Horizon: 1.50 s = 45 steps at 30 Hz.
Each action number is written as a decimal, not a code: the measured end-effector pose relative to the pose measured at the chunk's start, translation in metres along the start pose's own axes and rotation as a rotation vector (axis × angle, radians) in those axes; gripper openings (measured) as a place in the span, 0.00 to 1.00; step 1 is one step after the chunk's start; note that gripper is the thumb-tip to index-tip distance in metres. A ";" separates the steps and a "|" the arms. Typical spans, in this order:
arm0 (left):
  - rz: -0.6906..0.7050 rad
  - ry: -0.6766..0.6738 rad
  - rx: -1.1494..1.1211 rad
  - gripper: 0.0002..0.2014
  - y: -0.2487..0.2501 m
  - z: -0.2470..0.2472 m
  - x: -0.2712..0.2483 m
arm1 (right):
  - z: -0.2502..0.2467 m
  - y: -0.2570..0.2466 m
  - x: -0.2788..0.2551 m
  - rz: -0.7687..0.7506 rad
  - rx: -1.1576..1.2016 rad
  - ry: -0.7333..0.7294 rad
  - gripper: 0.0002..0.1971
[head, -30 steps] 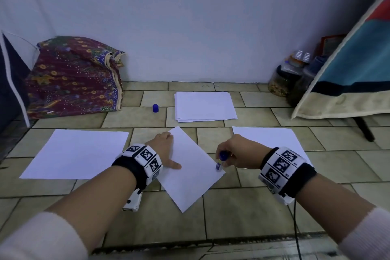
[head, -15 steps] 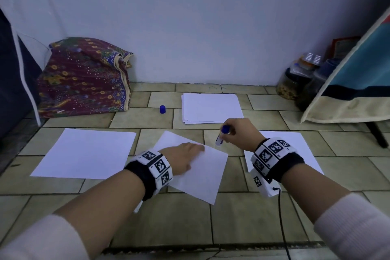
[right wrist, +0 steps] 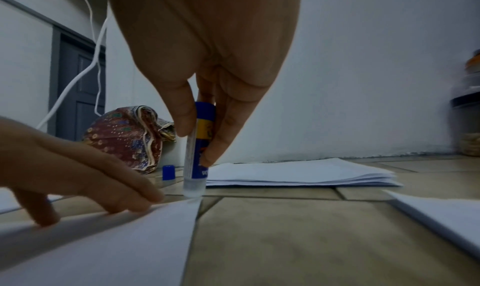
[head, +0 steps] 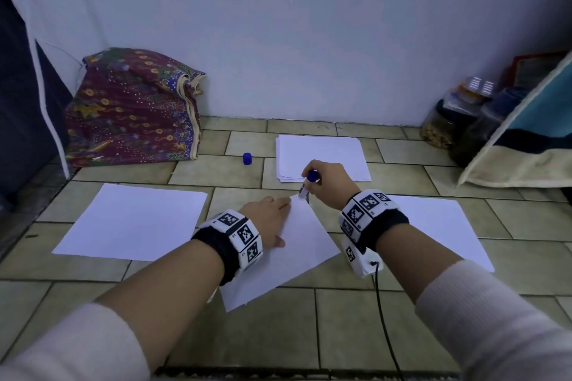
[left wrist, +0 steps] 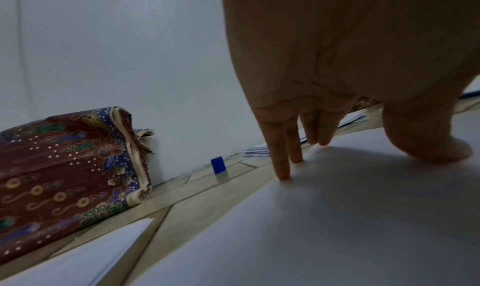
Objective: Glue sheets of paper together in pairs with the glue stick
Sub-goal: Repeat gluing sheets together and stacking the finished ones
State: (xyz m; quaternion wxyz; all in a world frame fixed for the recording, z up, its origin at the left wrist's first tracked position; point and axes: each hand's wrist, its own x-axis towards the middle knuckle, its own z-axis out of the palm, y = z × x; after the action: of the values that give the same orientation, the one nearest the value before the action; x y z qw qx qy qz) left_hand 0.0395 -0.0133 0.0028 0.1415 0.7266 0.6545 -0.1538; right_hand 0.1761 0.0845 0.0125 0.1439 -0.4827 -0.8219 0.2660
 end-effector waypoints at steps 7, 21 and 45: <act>-0.024 -0.026 -0.025 0.38 -0.001 0.002 0.008 | 0.007 -0.015 0.013 -0.029 -0.185 -0.127 0.11; 0.023 -0.023 0.053 0.39 -0.003 0.007 0.011 | -0.016 -0.001 -0.029 -0.117 -0.260 -0.277 0.08; -0.134 -0.015 0.124 0.28 -0.013 0.007 0.002 | -0.046 0.016 -0.062 -0.144 -0.138 -0.153 0.07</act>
State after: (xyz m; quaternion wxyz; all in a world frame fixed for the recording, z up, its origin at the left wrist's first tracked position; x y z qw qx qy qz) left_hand 0.0262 -0.0127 -0.0047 0.0907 0.6875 0.6896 -0.2085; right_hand 0.2413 0.0504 0.0419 0.0661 -0.4094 -0.8794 0.2338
